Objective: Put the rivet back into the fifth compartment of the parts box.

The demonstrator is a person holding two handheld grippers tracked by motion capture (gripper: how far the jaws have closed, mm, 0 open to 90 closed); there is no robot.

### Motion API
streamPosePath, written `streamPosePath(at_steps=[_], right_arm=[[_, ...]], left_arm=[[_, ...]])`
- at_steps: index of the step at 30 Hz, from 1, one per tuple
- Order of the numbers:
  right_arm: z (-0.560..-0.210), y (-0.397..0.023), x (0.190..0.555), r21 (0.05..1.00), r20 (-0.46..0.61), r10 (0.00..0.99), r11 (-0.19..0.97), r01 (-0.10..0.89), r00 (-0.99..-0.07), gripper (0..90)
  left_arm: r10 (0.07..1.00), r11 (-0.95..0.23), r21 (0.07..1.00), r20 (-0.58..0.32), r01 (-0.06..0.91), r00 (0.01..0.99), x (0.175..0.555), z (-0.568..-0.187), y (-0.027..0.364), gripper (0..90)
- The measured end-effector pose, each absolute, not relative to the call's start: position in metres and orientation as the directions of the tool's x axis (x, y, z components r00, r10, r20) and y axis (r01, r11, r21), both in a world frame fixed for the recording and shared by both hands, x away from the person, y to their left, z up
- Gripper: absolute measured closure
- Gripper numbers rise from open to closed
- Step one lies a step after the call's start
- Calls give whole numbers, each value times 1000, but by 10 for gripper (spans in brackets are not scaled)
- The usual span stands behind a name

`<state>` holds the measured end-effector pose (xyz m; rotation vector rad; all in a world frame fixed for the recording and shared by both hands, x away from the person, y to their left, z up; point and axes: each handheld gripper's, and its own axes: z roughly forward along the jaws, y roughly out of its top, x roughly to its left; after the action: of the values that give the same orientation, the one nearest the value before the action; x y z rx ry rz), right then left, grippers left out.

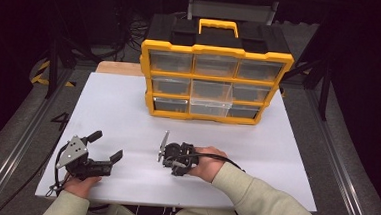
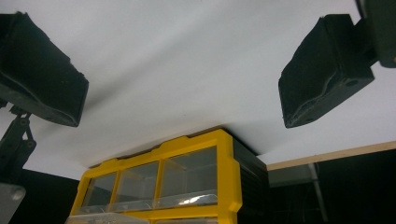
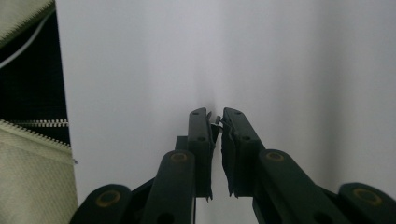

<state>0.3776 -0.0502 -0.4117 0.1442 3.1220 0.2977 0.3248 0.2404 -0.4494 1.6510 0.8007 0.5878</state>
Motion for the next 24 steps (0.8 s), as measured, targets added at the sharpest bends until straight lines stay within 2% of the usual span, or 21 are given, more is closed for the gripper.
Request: streamPosePath(at_steps=[4, 24], right_arm=[[-394, -53, 378, 224, 4, 100, 970, 99, -995, 822], [-318, -51, 386, 267, -74, 101, 961, 78, -992, 822]], left_arm=[[765, -112, 974, -41, 195, 642, 325, -450, 240, 25], [761, -87, 975, -68, 206, 646, 328, -450, 242, 23]])
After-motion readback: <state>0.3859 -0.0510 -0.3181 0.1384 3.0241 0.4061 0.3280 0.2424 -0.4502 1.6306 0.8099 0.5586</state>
